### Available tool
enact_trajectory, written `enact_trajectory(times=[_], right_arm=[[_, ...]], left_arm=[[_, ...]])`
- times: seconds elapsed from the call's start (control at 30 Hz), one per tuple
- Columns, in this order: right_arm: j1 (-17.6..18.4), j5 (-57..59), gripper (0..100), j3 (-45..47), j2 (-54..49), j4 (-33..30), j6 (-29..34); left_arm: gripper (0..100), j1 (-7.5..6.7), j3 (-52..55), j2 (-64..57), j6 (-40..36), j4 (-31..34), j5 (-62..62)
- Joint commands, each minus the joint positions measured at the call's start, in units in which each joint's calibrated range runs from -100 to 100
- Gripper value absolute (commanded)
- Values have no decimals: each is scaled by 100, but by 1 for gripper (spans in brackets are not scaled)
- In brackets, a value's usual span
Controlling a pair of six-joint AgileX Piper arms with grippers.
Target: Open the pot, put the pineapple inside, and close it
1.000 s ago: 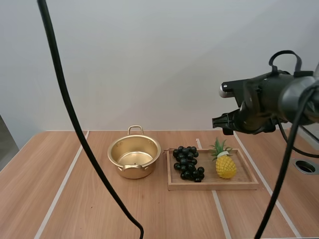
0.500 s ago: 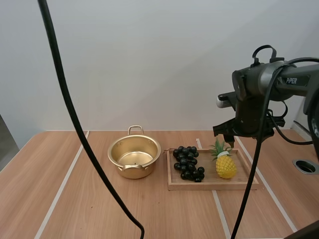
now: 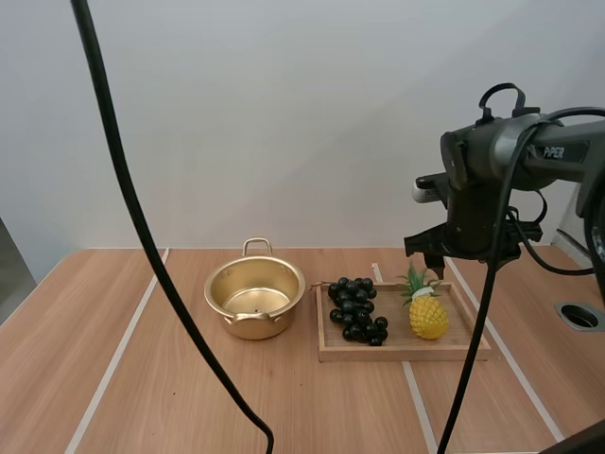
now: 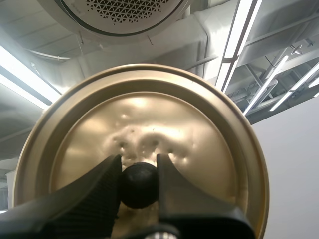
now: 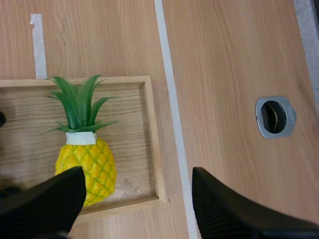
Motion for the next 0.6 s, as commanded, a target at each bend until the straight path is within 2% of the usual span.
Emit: enact_trajectory(times=[0.0,0.23,0.33,0.47,0.57], right_arm=[[-20,170,100,-31,-25,-138,-269],[-20,429,100,-31,-25,-63,-506],[-20,350,100,-31,-25,431,-522],[-20,267,100,-31,-25,1307,-993],[-20,146,100,-31,-11,1649,-1289]], left_arm=[[0,7,-35,-13,13,6,149],[0,7,-35,14,13,6,287],[0,7,-35,14,13,6,287],[0,7,-35,14,13,6,287],[0,7,-35,14,13,6,287]])
